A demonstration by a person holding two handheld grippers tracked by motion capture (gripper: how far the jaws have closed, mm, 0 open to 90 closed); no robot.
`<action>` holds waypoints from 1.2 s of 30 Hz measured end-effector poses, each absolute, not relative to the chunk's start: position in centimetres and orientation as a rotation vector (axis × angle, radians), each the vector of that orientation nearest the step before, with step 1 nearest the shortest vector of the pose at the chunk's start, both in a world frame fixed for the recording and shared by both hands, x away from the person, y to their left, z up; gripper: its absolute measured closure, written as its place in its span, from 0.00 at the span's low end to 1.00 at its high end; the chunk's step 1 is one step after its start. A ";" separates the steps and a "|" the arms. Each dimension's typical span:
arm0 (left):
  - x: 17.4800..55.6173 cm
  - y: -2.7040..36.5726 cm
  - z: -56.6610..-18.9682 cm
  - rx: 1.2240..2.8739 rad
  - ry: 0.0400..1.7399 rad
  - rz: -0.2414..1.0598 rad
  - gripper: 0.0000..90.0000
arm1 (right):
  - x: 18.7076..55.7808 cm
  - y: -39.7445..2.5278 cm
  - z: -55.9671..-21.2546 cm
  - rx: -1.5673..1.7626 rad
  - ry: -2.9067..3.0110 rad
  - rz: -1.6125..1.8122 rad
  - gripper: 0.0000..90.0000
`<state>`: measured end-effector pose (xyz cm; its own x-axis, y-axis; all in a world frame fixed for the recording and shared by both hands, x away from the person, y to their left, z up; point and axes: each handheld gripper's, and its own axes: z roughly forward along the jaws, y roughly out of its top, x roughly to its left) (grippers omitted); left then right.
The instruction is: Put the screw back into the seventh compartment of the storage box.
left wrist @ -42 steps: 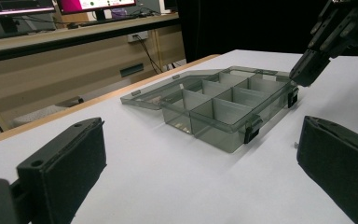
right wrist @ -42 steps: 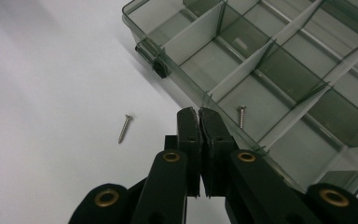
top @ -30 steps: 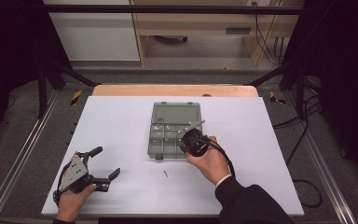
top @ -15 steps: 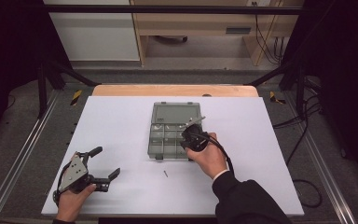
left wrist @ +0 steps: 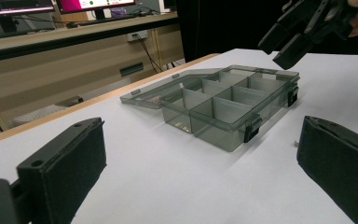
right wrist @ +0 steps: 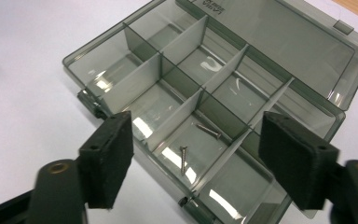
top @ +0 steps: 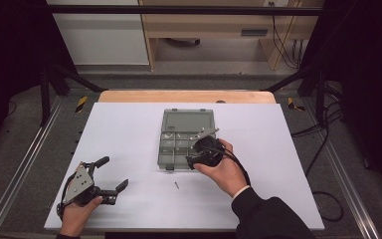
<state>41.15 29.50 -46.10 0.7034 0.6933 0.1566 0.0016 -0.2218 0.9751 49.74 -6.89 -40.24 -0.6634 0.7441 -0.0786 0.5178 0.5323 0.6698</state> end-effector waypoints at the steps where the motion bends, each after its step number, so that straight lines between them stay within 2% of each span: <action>1: 41.2 29.5 -46.1 1.691 0.563 0.704 0.01 | 49.6 -6.8 -40.1 1.048 2.423 0.885 0.24; 8: 41.2 29.5 -46.1 1.694 0.562 0.702 0.01 | 48.8 -6.3 -39.3 0.993 2.471 0.863 0.17; 36: 41.1 29.6 -46.1 1.685 0.564 0.704 0.01 | 46.5 -3.6 -40.4 0.897 2.655 0.736 0.11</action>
